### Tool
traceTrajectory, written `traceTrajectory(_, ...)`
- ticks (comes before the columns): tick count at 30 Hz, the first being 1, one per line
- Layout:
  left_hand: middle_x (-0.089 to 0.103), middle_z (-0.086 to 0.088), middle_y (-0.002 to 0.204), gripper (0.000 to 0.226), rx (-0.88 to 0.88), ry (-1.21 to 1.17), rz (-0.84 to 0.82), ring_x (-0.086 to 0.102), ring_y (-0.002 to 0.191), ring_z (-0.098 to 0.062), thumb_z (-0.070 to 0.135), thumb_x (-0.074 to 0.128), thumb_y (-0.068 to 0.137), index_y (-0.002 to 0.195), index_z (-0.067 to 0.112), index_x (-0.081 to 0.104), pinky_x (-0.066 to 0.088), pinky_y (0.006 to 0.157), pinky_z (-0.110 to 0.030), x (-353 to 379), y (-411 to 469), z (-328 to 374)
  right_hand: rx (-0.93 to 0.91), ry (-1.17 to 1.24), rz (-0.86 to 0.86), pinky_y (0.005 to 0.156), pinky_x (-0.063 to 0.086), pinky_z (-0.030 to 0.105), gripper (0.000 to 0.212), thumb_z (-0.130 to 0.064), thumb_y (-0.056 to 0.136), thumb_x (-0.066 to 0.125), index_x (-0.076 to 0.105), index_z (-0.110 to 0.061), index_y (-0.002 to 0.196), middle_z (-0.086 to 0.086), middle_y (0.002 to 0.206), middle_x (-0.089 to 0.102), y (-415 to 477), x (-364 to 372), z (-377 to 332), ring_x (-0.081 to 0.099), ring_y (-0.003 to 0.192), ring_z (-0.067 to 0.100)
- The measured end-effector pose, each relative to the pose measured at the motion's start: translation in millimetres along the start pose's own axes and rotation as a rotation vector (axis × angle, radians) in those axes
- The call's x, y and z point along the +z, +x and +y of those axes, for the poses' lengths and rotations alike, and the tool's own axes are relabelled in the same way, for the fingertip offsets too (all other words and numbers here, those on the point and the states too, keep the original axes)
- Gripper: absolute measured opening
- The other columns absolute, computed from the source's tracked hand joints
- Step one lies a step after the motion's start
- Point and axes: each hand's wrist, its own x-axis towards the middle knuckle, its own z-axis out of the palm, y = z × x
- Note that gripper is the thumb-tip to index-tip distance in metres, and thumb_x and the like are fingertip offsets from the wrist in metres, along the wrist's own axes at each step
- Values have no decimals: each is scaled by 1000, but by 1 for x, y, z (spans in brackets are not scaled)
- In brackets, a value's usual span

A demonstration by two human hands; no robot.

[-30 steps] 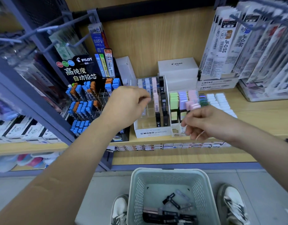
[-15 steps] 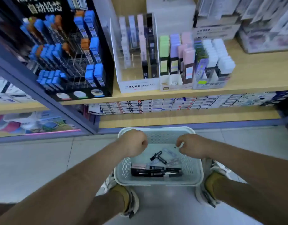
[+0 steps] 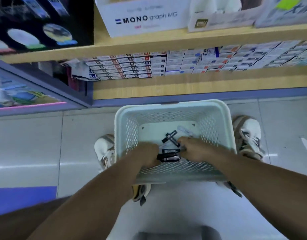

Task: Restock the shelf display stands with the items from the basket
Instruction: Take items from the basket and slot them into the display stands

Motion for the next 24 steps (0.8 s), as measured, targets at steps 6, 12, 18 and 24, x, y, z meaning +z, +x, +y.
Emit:
traceTrajectory(6, 66, -14, 102, 29, -25, -49, -68, 61, 88, -28, 36, 55, 90, 97, 10, 63, 40, 68, -29, 7, 1, -2, -32, 79, -159, 80, 46, 28, 23, -22, 92, 54, 70, -11, 104, 5, 102, 68, 5, 1, -12, 61, 93, 21)
traceTrajectory(12, 66, -16, 106, 30, -25, -60, -75, 62, 93, -31, 34, 56, 91, 104, 8, 65, 38, 70, -28, 9, -2, -3, -151, 43, -104, 73, 47, 28, 9, -24, 86, 64, 66, -15, 87, 4, 89, 68, 7, 12, -18, 62, 82, 22)
traceTrajectory(18, 65, -15, 106, 33, -63, -224, -5, 60, 96, -30, 36, 53, 94, 105, 8, 65, 42, 74, -29, 1, -3, -6, -160, 2, 48, 78, 45, 28, 27, -30, 82, 70, 68, -28, 109, 0, 112, 64, 16, 29, -29, 61, 101, 22)
traceTrajectory(24, 69, -12, 99, 16, -205, -780, 64, 64, 78, -18, 21, 51, 97, 98, 10, 62, 52, 64, -25, -4, 0, -2, -257, -13, 113, 95, 48, 37, 42, -30, 82, 65, 64, -23, 123, 8, 126, 59, 28, 41, -34, 57, 115, 28)
